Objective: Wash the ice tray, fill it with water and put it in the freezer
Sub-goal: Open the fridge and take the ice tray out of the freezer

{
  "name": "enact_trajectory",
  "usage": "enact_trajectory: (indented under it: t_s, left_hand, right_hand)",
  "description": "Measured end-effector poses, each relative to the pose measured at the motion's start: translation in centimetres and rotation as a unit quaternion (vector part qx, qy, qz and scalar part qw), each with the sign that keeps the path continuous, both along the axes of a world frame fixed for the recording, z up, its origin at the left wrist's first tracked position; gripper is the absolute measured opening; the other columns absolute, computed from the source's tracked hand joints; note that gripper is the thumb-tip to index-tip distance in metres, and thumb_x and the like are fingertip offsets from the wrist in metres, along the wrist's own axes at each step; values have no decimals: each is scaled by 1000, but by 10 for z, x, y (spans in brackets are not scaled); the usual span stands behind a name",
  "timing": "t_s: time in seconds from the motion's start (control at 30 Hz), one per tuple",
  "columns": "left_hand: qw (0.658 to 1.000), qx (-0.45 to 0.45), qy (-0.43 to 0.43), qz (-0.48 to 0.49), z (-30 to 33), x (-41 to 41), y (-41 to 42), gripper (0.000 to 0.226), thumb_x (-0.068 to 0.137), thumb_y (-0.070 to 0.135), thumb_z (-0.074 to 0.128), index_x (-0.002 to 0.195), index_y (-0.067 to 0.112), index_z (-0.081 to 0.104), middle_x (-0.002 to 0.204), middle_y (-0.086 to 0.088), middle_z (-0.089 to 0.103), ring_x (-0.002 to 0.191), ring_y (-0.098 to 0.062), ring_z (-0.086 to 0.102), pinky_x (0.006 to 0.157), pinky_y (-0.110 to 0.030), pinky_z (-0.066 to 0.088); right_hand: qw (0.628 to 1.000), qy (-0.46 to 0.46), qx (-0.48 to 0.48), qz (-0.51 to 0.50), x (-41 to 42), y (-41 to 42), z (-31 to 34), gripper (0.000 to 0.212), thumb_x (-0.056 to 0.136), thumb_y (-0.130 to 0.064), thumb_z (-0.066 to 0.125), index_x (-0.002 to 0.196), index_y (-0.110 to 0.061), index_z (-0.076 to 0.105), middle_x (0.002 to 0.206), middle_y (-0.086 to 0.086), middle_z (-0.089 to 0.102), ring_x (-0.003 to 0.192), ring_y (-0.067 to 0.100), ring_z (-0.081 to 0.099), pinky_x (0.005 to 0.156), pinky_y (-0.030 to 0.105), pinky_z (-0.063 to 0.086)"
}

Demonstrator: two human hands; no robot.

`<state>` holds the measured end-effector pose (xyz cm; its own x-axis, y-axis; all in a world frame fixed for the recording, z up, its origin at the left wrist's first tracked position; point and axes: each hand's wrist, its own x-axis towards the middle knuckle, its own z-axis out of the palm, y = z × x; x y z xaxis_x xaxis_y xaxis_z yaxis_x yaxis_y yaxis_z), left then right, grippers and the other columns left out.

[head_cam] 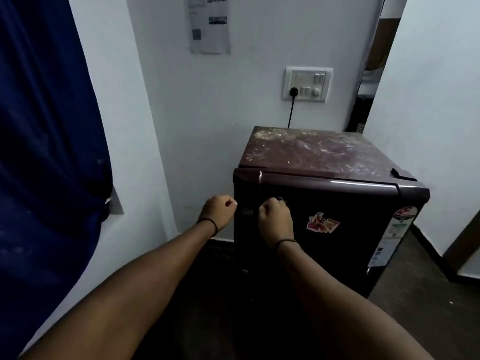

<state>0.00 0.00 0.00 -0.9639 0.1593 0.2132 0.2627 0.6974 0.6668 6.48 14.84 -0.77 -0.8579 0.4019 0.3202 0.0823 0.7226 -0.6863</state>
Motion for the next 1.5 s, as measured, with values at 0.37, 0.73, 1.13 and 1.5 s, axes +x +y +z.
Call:
enact_trajectory:
  t_s: [0.37,0.73,1.13,1.5]
  left_hand:
    - [915,243,-308,-96,-12,1,2,59,101,48,25,149,13,29,151,-8,38,138,-24,38,112,-39,28]
    - [988,62,-139,8,-38,-29,-14,44,95,37,50,129,9,52,129,-12,58,117,-29,55,94,-34,43]
    - [967,215,85,-107,-32,-13,-3,48,98,38,43,142,20,42,137,-4,54,122,-15,53,93,-18,39]
    - [914,16,316,-254,-8,65,-14,56,91,53,37,119,12,61,96,-10,64,80,-25,64,67,-25,46]
  right_hand:
    - [935,-111,-316,120,-20,-30,-13,30,91,8,51,120,9,61,121,30,63,101,30,61,88,34,47]
    - [915,-123,-378,72,-39,-32,-38,58,83,-30,77,128,-2,54,125,15,64,115,28,62,103,44,49]
    - [992,-31,-45,-115,26,-50,-70,52,78,-71,49,102,-25,54,87,-3,71,92,27,68,89,39,42]
    - [975,94,191,-60,139,-13,-77,39,83,-49,68,84,-12,57,59,3,63,51,28,59,59,28,35]
